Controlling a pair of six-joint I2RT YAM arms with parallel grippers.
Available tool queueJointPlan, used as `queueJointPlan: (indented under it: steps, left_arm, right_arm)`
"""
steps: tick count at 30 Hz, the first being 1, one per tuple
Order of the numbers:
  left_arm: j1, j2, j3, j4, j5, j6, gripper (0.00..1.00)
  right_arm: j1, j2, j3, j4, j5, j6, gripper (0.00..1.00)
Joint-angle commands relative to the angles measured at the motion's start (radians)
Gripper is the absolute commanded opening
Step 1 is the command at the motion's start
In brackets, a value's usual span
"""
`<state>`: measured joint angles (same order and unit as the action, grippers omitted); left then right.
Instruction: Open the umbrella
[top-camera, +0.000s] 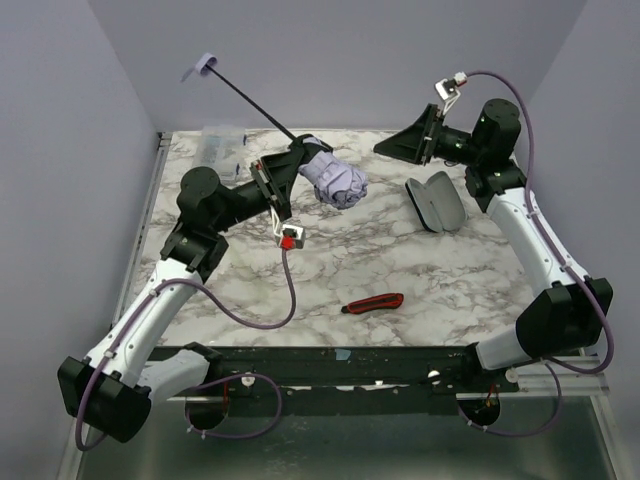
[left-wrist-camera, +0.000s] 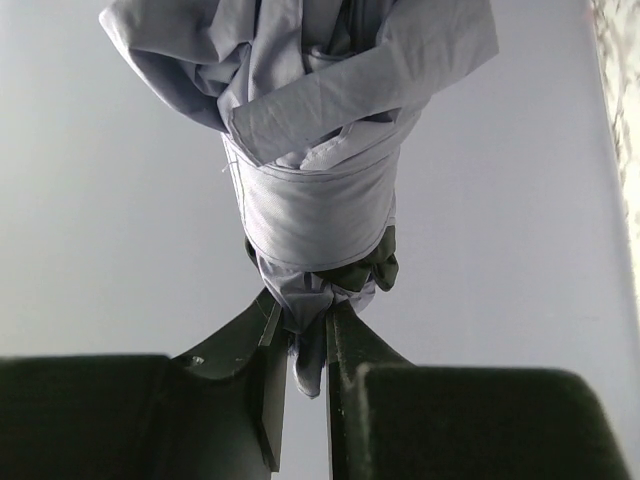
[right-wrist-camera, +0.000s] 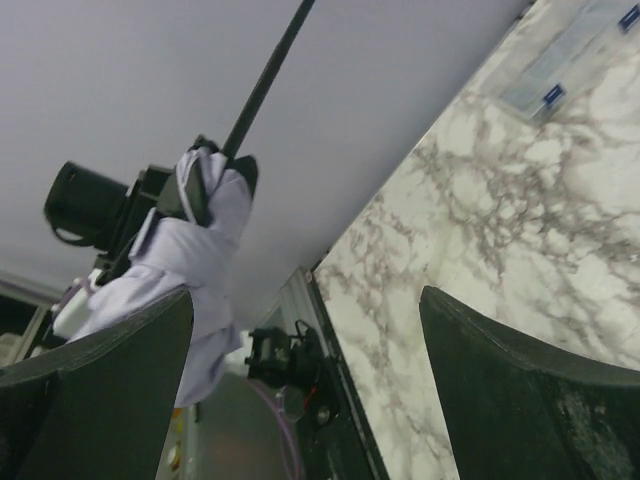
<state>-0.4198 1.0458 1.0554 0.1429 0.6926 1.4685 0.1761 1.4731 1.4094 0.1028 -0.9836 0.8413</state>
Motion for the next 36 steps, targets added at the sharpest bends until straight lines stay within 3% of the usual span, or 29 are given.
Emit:
queueJointPlan:
  steps: [1, 12, 26, 33, 36]
  left_arm:
    - [-0.003, -0.015, -0.042, 0.173, 0.06, 0.4, 0.0]
    - [-0.005, 0.056, -0.084, 0.268, 0.082, 0.502, 0.0]
    - [0.014, 0.049, -0.115, 0.268, 0.077, 0.511, 0.0]
    - [0.032, 0.07, -0.102, 0.291, 0.073, 0.512, 0.0]
    - [0.031, 0.09, -0.089, 0.319, 0.072, 0.508, 0.0]
  right_arm:
    - [0.04, -0.027, -0.03, 0.004, -0.165, 0.021, 0.96]
    - [0.194, -0.015, 0.021, -0.256, -0.15, -0.264, 0.99]
    - [0.16, 0.032, 0.108, -0.204, -0.086, -0.191, 0.99]
    - [0.175, 0.053, 0.123, -0.035, -0.1, 0.02, 1.0]
    - [0.219, 0.062, 0.127, -0.098, -0.078, -0.044, 1.0]
